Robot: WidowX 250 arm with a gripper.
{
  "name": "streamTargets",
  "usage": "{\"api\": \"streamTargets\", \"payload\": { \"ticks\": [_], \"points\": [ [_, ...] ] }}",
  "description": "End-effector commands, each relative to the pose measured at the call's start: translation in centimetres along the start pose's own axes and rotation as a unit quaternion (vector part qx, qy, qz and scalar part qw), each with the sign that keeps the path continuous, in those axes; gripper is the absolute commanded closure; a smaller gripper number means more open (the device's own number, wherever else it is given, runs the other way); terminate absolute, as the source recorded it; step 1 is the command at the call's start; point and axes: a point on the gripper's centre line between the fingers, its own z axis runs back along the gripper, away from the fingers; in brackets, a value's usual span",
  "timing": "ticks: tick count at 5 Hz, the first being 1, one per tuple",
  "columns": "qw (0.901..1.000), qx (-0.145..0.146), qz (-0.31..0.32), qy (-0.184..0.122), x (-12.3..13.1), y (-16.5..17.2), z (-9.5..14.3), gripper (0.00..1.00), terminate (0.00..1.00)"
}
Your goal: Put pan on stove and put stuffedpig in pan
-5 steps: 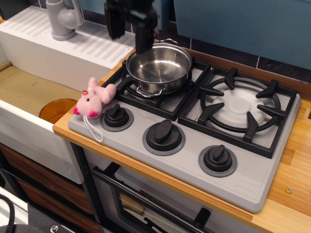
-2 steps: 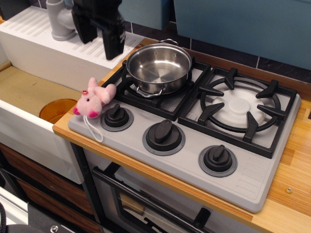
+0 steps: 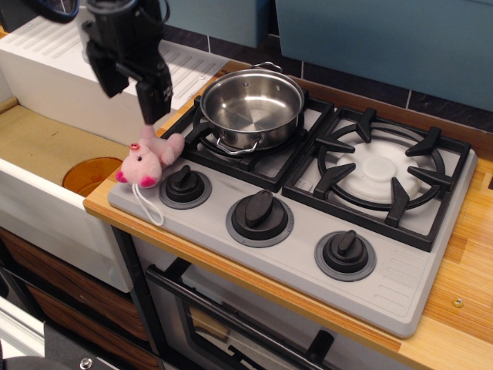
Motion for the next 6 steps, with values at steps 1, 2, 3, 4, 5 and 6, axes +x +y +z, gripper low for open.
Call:
{"api": "streamTargets", "payload": {
  "ticks": [1,2,3,4,5,6],
  "points": [
    [0.9989,0.021,0.023,-0.035,0.0,-0.8,0.7,0.0,0.0],
    [0.9986,0.022,0.03,-0.037,-0.3,-1.4,0.3,0.0,0.0],
    [0.9984,0.019,0.031,-0.042,-0.5,-1.7,-0.4,0.0,0.0],
    [0.998,0.018,0.034,-0.049,-0.7,-1.8,-1.3,0.0,0.0],
    [0.9978,0.015,0.035,-0.054,-1.2,-1.8,-2.2,0.0,0.0],
    [0.9976,0.015,0.038,-0.056,-1.8,-1.7,-2.8,0.0,0.0]
  ]
}}
